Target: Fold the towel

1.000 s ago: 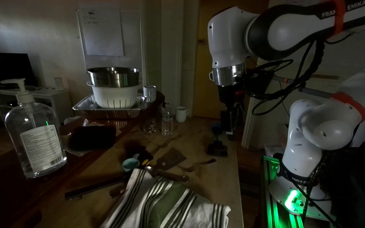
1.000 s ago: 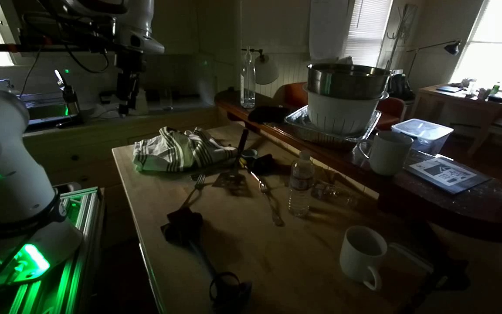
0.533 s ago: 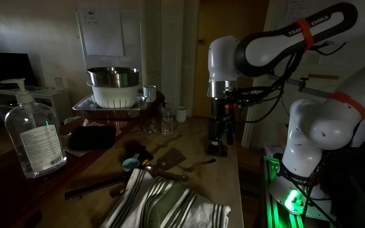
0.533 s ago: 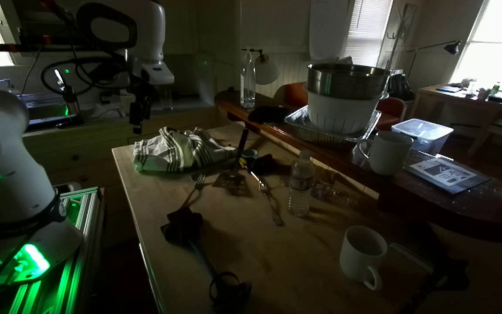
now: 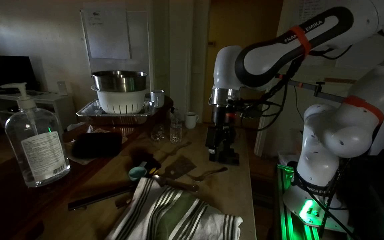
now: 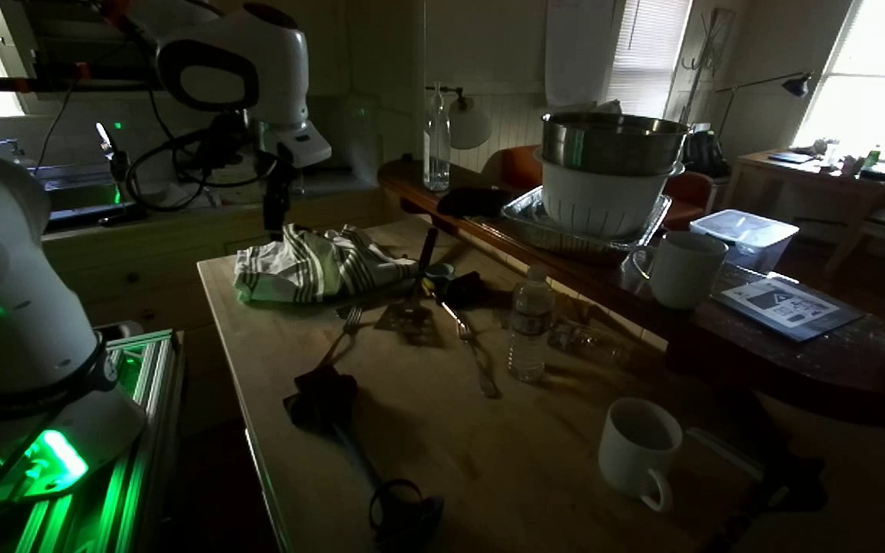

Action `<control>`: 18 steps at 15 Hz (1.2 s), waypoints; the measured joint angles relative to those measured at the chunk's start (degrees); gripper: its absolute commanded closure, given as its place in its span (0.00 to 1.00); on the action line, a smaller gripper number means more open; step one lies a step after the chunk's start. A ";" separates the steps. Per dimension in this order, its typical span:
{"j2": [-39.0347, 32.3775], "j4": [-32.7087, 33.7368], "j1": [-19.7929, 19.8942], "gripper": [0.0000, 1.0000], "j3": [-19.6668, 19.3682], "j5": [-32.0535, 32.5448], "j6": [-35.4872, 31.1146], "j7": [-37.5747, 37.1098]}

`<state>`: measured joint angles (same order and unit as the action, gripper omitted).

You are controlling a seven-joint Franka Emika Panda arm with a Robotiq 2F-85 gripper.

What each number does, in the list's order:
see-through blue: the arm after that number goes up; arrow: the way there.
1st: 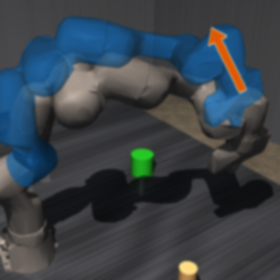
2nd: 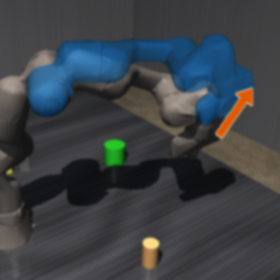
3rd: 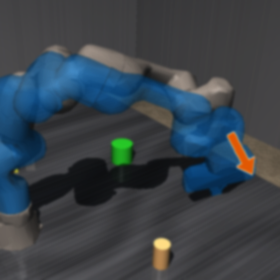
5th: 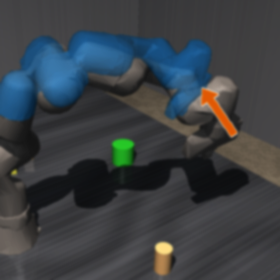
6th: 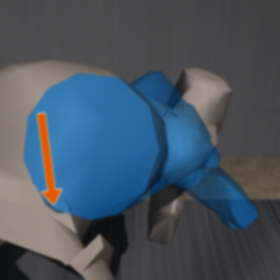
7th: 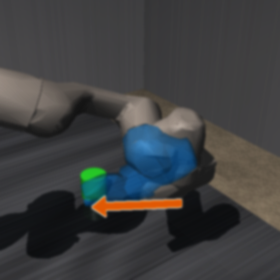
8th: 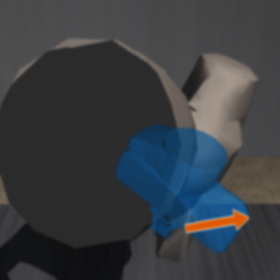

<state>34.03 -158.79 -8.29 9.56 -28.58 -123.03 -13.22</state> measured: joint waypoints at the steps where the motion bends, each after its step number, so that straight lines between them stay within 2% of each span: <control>1: 0.08 0.05 -0.01 0.00 -0.03 0.00 0.00 0.00; 4: -1.81 0.08 -1.17 0.00 -0.99 -1.95 -2.25 2.45; 7: -7.44 -0.13 -3.46 0.00 -2.73 -8.27 -10.95 9.10; 10: -14.17 -0.12 -6.73 0.00 -5.40 -16.68 -20.30 21.70; 12: -17.47 -0.09 -10.84 0.00 -8.72 -22.26 -23.85 30.61; 15: -20.75 -0.05 -14.81 0.00 -12.43 -30.49 -24.31 43.61; 18: -24.52 -0.05 -14.81 0.00 -13.04 -36.45 -24.31 55.81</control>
<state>9.51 -158.84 -23.09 -3.48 -65.02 -147.35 42.59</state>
